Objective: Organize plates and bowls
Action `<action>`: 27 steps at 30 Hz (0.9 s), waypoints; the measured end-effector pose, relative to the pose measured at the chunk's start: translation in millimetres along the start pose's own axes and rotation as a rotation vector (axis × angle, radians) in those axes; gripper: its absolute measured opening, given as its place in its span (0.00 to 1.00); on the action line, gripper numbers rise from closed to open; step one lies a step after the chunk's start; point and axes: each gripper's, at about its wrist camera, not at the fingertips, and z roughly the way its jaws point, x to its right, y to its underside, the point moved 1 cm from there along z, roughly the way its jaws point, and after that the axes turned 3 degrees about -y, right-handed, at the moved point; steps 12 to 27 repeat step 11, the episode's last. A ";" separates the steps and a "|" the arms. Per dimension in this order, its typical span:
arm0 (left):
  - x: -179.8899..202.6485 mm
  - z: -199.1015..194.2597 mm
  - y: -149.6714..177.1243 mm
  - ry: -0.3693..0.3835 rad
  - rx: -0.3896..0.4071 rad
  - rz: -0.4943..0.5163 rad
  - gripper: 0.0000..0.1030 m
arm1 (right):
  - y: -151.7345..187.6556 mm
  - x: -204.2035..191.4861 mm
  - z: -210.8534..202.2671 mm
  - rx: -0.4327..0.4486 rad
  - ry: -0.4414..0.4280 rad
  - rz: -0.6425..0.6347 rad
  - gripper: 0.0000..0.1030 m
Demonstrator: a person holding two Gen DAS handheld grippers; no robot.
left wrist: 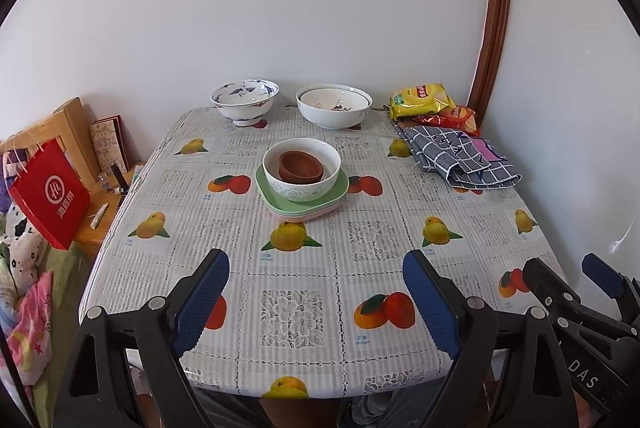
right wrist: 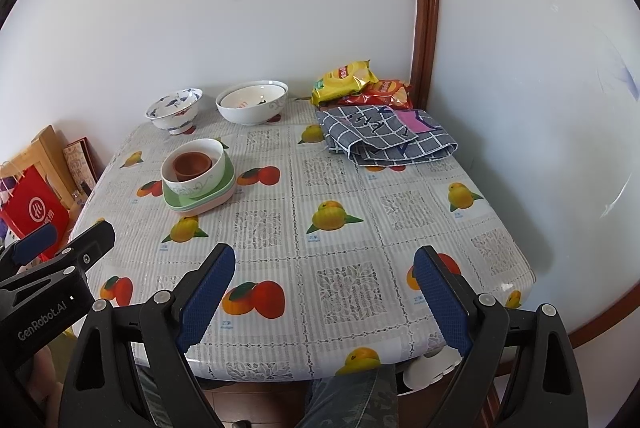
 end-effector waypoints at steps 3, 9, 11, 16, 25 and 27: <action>-1.4 -0.3 -0.6 -0.002 0.003 0.000 0.86 | 0.1 -1.0 -0.6 0.002 0.000 0.000 0.88; -3.7 2.5 -2.1 -0.004 0.006 -0.005 0.86 | -1.2 -2.4 -1.1 0.011 -0.002 0.000 0.88; -4.6 5.6 -2.5 -0.001 0.006 -0.006 0.86 | -2.2 -2.8 0.7 0.012 -0.003 0.000 0.88; -4.6 5.6 -2.5 -0.001 0.006 -0.006 0.86 | -2.2 -2.8 0.7 0.012 -0.003 0.000 0.88; -4.6 5.6 -2.5 -0.001 0.006 -0.006 0.86 | -2.2 -2.8 0.7 0.012 -0.003 0.000 0.88; -4.6 5.6 -2.5 -0.001 0.006 -0.006 0.86 | -2.2 -2.8 0.7 0.012 -0.003 0.000 0.88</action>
